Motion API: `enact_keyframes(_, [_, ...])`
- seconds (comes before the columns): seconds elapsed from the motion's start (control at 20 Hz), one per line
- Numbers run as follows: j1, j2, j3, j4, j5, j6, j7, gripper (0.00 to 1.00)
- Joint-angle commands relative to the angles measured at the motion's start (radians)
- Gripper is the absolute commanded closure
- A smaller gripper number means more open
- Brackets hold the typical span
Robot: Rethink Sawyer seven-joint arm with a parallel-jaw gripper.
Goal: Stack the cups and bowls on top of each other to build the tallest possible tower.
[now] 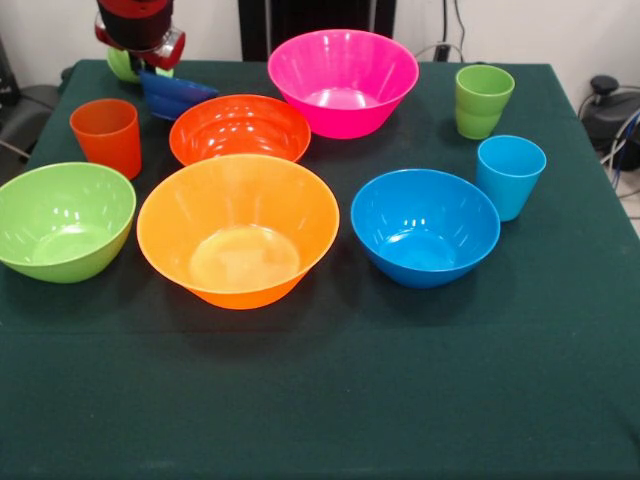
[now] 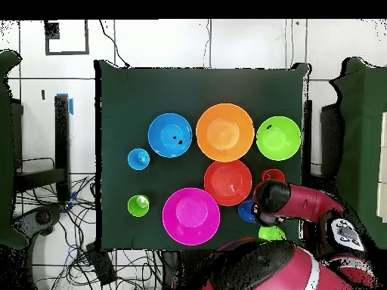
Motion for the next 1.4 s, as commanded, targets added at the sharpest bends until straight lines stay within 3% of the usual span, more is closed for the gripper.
enact_keyframes(0.05, [0.021,0.018,0.106,0.007,0.027,0.057,0.002,1.0])
enact_keyframes(0.65, [0.041,-0.03,0.102,0.025,0.04,0.117,0.002,1.0])
enact_keyframes(1.4, [0.042,-0.035,0.102,0.013,0.02,0.122,-0.002,1.0])
